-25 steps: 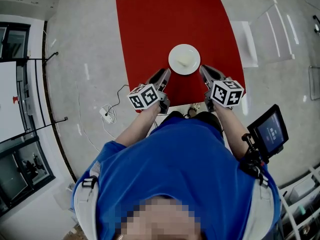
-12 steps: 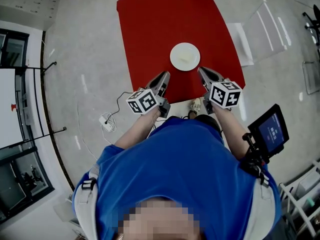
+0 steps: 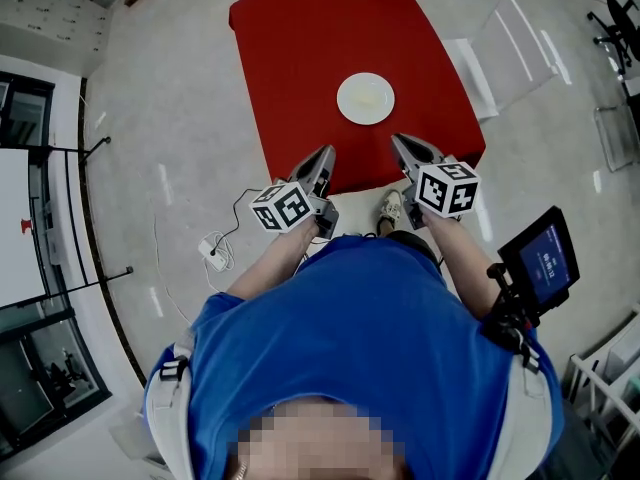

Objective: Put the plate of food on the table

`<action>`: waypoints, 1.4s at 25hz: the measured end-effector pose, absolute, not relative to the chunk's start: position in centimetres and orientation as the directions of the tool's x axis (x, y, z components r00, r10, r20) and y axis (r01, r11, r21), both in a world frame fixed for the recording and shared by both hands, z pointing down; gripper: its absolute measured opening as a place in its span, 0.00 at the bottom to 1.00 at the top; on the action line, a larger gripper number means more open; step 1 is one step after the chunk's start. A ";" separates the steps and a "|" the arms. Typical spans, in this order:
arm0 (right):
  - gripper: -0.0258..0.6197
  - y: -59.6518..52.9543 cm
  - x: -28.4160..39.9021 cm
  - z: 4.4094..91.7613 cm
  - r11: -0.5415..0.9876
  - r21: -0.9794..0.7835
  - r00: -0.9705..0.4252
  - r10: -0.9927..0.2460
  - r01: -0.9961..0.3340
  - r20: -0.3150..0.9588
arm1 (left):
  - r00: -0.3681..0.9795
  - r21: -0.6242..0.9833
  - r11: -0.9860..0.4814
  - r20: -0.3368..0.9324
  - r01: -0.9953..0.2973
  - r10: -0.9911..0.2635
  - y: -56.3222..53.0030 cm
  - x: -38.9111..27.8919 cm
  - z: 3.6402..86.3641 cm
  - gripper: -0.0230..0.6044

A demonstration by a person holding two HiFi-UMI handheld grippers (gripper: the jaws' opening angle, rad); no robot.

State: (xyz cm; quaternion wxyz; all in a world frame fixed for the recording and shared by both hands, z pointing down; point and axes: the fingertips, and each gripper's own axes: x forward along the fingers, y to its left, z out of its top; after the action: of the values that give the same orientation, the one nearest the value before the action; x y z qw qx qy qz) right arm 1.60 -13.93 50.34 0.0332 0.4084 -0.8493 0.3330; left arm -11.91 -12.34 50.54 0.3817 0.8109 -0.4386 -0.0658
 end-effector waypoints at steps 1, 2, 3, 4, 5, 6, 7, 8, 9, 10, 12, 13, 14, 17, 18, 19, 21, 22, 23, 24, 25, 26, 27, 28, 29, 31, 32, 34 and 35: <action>0.04 -14.1 1.6 50.2 0.446 -0.537 -0.664 -0.674 -0.716 0.325 | 0.610 0.676 -0.329 0.227 -0.660 -0.759 -12.5 -11.8 50.4 0.05; 0.04 -14.2 1.7 50.2 0.449 -0.535 -0.664 -0.675 -0.716 0.322 | 0.613 0.675 -0.333 0.224 -0.658 -0.757 -12.6 -11.7 50.4 0.05; 0.04 -14.0 1.7 50.2 0.451 -0.532 -0.663 -0.677 -0.716 0.319 | 0.616 0.675 -0.338 0.221 -0.656 -0.756 -12.5 -11.5 50.4 0.05; 0.04 -13.1 1.8 50.3 0.452 -0.530 -0.662 -0.680 -0.718 0.316 | 0.620 0.675 -0.344 0.217 -0.653 -0.754 -11.7 -11.4 50.4 0.05; 0.04 -11.7 1.8 50.2 0.452 -0.527 -0.659 -0.683 -0.720 0.314 | 0.626 0.675 -0.350 0.212 -0.649 -0.751 -10.4 -11.3 50.3 0.05; 0.04 -9.8 1.6 50.1 0.451 -0.525 -0.656 -0.687 -0.722 0.313 | 0.631 0.676 -0.357 0.207 -0.645 -0.747 -8.7 -11.4 50.2 0.05; 0.04 -8.1 1.4 50.0 0.450 -0.522 -0.653 -0.690 -0.725 0.313 | 0.637 0.676 -0.364 0.203 -0.640 -0.743 -7.1 -11.5 50.0 0.05; 0.04 -6.9 1.1 49.8 0.450 -0.519 -0.651 -0.692 -0.727 0.312 | 0.643 0.677 -0.371 0.198 -0.636 -0.740 -6.0 -11.6 49.8 0.05; 0.04 -6.1 0.9 49.6 0.452 -0.515 -0.650 -0.693 -0.728 0.312 | 0.648 0.677 -0.378 0.193 -0.631 -0.736 -5.4 -11.7 49.6 0.05; 0.04 -5.7 0.7 49.4 0.454 -0.512 -0.650 -0.693 -0.729 0.311 | 0.653 0.678 -0.384 0.189 -0.627 -0.733 -5.0 -11.6 49.4 0.05; 0.04 -5.3 0.6 49.0 0.457 -0.506 -0.649 -0.696 -0.731 0.309 | 0.662 0.676 -0.395 0.183 -0.622 -0.727 -4.6 -11.5 49.0 0.05; 0.04 -5.0 0.6 48.7 0.457 -0.503 -0.647 -0.698 -0.733 0.307 | 0.666 0.675 -0.401 0.181 -0.620 -0.724 -4.4 -11.4 48.8 0.05; 0.04 -4.7 0.7 48.6 0.457 -0.501 -0.644 -0.701 -0.735 0.306 | 0.669 0.673 -0.407 0.178 -0.618 -0.721 -4.1 -11.3 48.7 0.05; 0.04 -4.0 0.9 48.3 0.455 -0.493 -0.636 -0.712 -0.742 0.299 | 0.677 0.669 -0.419 0.173 -0.614 -0.715 -3.3 -11.1 48.7 0.05; 0.04 -3.8 1.0 48.2 0.456 -0.489 -0.633 -0.714 -0.744 0.298 | 0.680 0.668 -0.423 0.171 -0.612 -0.713 -3.2 -11.1 48.7 0.05; 0.04 -3.7 0.9 48.1 0.457 -0.485 -0.632 -0.716 -0.746 0.297 | 0.682 0.667 -0.428 0.167 -0.610 -0.712 -3.0 -11.0 48.6 0.05; 0.04 -3.1 0.4 47.8 0.460 -0.478 -0.630 -0.718 -0.748 0.295 | 0.686 0.664 -0.437 0.160 -0.607 -0.710 -2.6 -11.4 48.4 0.05; 0.04 -2.6 0.0 47.7 0.461 -0.475 -0.629 -0.720 -0.750 0.294 | 0.688 0.663 -0.440 0.157 -0.605 -0.709 -2.2 -11.8 48.3 0.05; 0.04 -2.1 -0.5 47.7 0.461 -0.473 -0.627 -0.721 -0.751 0.293 | 0.689 0.662 -0.443 0.155 -0.604 -0.708 -1.7 -12.2 48.3 0.05; 0.04 -1.7 -0.9 47.7 0.461 -0.471 -0.626 -0.722 -0.752 0.293 | 0.690 0.662 -0.445 0.153 -0.603 -0.707 -1.4 -12.5 48.3 0.05; 0.04 -1.5 -1.1 47.7 0.461 -0.471 -0.626 -0.723 -0.752 0.292 | 0.691 0.662 -0.447 0.151 -0.602 -0.707 -1.3 -12.6 48.3 0.05; 0.04 -1.5 -1.2 47.6 0.461 -0.472 -0.626 -0.724 -0.752 0.291 | 0.692 0.662 -0.448 0.150 -0.601 -0.706 -1.2 -12.7 48.3 0.05; 0.04 -1.5 -1.2 47.5 0.461 -0.472 -0.627 -0.723 -0.751 0.290 | 0.693 0.663 -0.448 0.150 -0.599 -0.705 -1.2 -12.6 48.2 0.05; 0.04 -1.5 -1.3 47.5 0.461 -0.473 -0.627 -0.723 -0.751 0.290 | 0.694 0.665 -0.448 0.151 -0.598 -0.704 -1.2 -12.6 48.1 0.05; 0.04 -1.4 -1.3 47.4 0.461 -0.473 -0.627 -0.723 -0.751 0.290 | 0.695 0.666 -0.447 0.153 -0.597 -0.702 -1.1 -12.6 48.1 0.05; 0.04 -1.4 -1.4 47.1 0.462 -0.472 -0.627 -0.724 -0.751 0.289 | 0.698 0.668 -0.447 0.155 -0.595 -0.699 -0.9 -12.6 48.1 0.05; 0.04 -1.4 -1.4 47.0 0.462 -0.471 -0.626 -0.724 -0.751 0.288 | 0.700 0.669 -0.448 0.154 -0.593 -0.697 -0.9 -12.5 48.1 0.05; 0.04 -1.4 -1.3 46.9 0.463 -0.468 -0.625 -0.726 -0.753 0.288 | 0.703 0.670 -0.449 0.154 -0.591 -0.695 -0.9 -12.5 48.1 0.05; 0.04 -1.4 -1.2 46.9 0.461 -0.467 -0.623 -0.727 -0.754 0.288 | 0.705 0.671 -0.450 0.154 -0.589 -0.693 -0.9 -12.4 48.1 0.05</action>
State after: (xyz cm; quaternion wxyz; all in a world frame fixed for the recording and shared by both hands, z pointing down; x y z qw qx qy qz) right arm -1.20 -1.41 46.92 0.0238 0.4335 -0.8545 0.2852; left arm -12.42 -0.88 48.06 0.3635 0.8486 -0.3777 -0.0712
